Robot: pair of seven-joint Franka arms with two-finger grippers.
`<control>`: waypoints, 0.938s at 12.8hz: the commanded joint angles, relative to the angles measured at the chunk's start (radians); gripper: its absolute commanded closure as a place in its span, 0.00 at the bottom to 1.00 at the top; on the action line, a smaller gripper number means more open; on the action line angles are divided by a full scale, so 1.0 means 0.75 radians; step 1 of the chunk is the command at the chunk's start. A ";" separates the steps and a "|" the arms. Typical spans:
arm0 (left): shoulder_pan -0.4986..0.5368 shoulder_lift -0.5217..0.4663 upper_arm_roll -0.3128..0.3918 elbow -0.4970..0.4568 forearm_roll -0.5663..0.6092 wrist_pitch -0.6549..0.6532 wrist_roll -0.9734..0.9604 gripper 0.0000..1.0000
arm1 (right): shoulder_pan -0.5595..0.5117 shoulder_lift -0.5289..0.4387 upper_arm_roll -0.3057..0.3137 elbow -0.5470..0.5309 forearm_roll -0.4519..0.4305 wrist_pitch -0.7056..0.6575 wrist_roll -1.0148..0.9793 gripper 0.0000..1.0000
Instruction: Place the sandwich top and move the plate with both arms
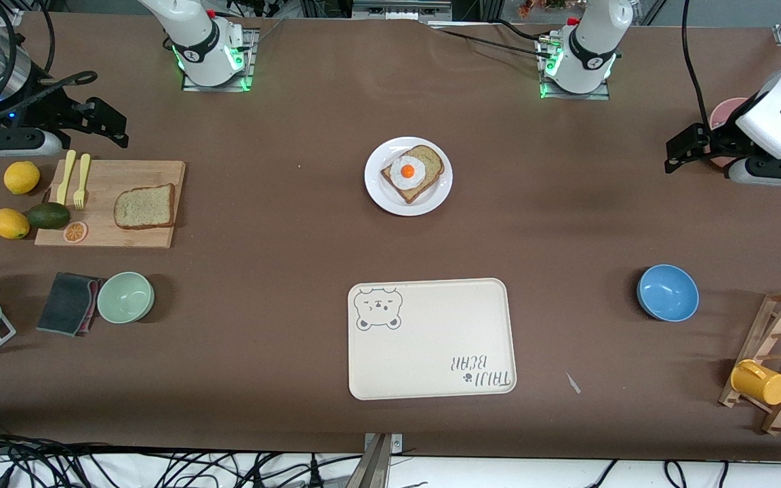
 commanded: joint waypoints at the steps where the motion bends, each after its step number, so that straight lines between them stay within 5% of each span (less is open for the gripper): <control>1: 0.006 0.004 -0.015 0.009 0.025 -0.004 0.000 0.00 | -0.022 -0.041 0.012 -0.038 0.009 -0.004 -0.018 0.00; 12: 0.006 0.004 -0.021 0.009 0.025 -0.004 0.000 0.00 | -0.022 -0.003 0.015 -0.044 -0.003 0.020 -0.012 0.00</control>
